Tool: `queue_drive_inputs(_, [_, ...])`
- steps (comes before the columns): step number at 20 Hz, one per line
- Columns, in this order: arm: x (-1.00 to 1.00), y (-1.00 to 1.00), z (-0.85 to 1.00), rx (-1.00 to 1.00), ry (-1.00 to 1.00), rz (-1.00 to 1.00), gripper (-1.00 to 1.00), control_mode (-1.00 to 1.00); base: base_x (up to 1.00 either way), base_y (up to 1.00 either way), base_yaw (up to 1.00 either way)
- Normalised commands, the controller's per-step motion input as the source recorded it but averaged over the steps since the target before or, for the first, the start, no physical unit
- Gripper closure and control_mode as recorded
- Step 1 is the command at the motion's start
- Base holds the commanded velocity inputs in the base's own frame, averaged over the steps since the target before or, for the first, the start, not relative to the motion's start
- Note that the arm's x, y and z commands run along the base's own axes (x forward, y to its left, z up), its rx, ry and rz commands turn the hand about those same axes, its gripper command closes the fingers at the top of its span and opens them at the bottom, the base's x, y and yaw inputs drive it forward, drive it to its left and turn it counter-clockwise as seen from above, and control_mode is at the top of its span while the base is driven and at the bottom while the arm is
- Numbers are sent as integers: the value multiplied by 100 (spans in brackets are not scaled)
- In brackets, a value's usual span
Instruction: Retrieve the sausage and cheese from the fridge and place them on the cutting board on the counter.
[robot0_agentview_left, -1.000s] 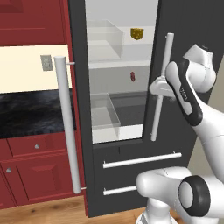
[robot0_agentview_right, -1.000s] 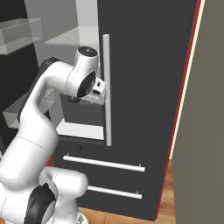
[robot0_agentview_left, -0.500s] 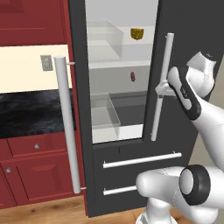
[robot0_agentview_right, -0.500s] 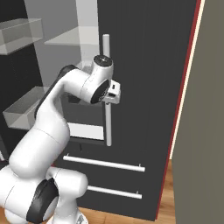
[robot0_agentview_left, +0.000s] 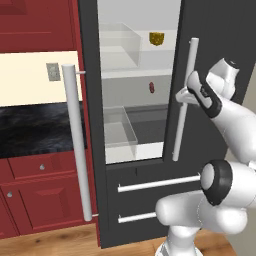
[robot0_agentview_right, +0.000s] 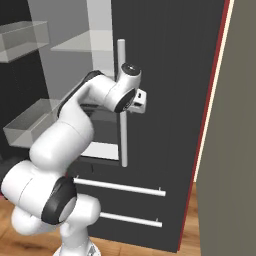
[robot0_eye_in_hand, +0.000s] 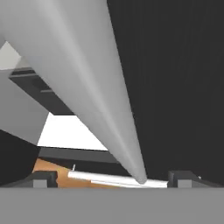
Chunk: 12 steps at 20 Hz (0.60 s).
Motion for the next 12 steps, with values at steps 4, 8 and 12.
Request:
queue_drive_inputs(4, [49,0,-3,2,-9,0,-100,-100,0,0,0])
queue_drive_inputs(8, [46,-1,-10,0,-8,-6,-100,-100,0,0,0])
queue_drive_inputs(12, [37,-3,-15,0,-8,-12,-100,-100,0,0,0])
